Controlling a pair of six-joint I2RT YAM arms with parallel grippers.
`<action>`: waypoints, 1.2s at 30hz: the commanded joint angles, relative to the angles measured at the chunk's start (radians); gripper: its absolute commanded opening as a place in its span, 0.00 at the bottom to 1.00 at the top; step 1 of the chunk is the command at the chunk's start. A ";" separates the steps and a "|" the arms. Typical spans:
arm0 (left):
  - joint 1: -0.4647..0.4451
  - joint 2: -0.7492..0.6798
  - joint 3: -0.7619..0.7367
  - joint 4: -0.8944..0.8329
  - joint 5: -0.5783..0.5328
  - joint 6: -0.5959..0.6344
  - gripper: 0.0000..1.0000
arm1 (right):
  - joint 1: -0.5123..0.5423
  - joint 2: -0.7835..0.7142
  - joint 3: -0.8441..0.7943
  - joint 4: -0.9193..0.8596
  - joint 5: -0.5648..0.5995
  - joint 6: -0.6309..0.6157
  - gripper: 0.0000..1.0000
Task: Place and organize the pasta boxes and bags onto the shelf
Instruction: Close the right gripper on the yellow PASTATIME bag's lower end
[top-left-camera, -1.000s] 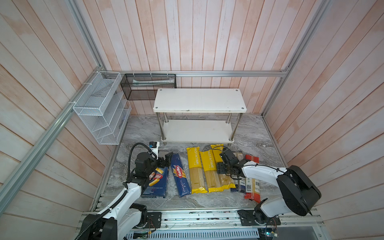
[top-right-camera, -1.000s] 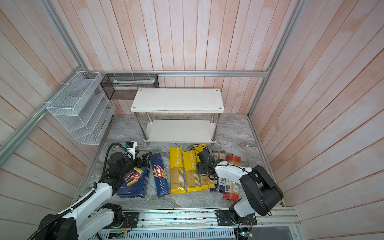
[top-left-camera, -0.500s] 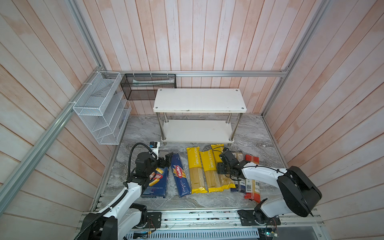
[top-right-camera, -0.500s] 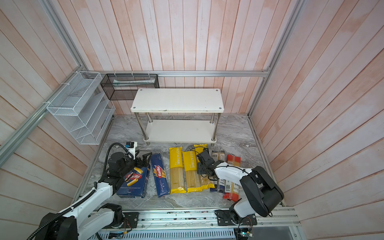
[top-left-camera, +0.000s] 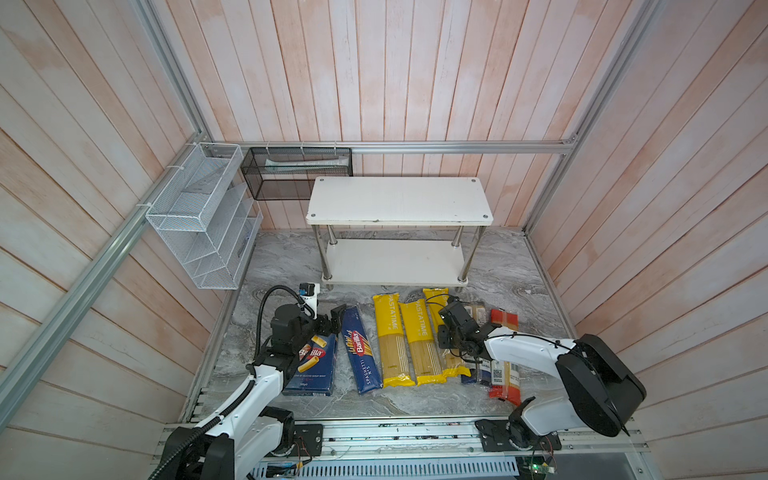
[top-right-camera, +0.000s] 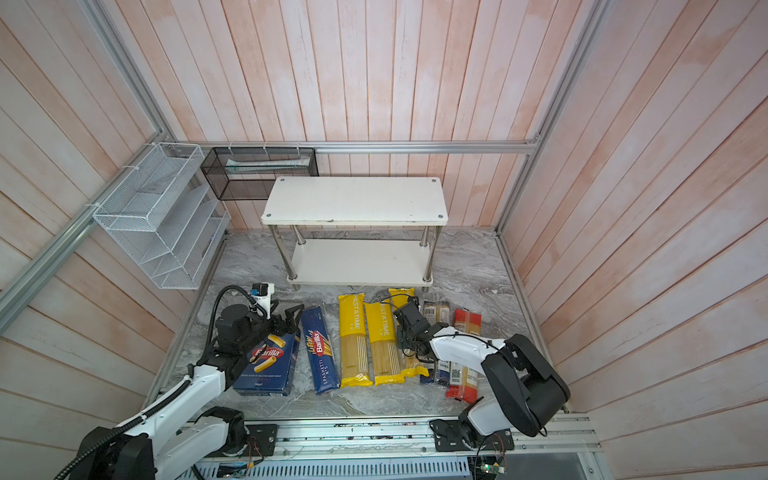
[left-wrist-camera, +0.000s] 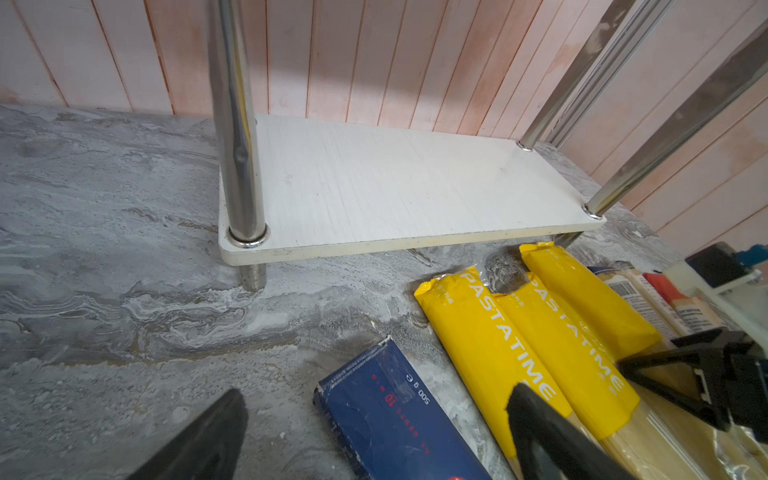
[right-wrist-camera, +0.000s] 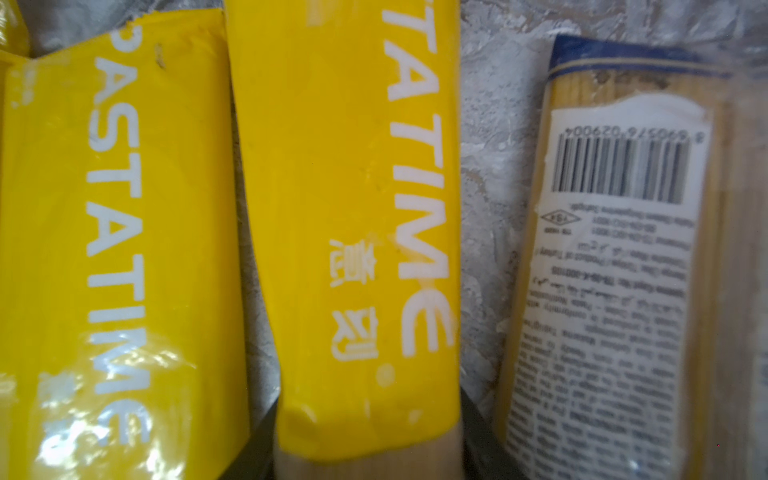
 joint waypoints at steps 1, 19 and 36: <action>-0.004 -0.029 -0.001 0.012 -0.033 -0.003 1.00 | 0.006 -0.015 -0.034 0.004 -0.020 0.003 0.40; -0.005 -0.155 -0.067 0.015 -0.079 -0.013 1.00 | 0.006 -0.091 -0.015 0.024 -0.052 -0.043 0.20; -0.005 -0.158 -0.067 0.012 -0.054 -0.002 1.00 | 0.006 -0.254 -0.001 0.033 -0.066 -0.074 0.10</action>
